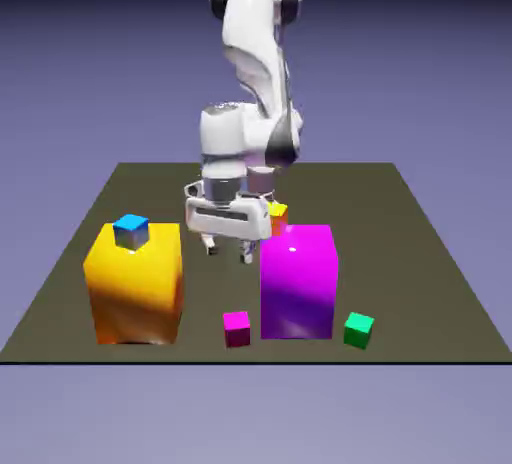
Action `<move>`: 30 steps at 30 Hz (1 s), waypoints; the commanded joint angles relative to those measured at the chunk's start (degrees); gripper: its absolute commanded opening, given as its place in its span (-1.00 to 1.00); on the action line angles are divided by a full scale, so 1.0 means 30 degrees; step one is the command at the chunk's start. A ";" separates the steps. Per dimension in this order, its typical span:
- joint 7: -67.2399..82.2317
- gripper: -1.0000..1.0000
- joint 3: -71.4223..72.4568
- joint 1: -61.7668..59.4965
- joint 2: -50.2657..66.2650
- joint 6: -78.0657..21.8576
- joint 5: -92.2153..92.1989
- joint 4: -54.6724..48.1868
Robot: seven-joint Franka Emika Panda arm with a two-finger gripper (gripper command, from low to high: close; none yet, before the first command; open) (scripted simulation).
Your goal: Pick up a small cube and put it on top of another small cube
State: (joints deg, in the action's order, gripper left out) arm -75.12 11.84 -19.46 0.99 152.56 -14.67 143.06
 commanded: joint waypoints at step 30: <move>0.0754 -1.00 0.4551 0.0249 0.7276 -0.6011 0.1329 -0.7689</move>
State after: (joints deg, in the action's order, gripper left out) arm -72.75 25.50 -18.71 22.82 134.56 -10.85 119.99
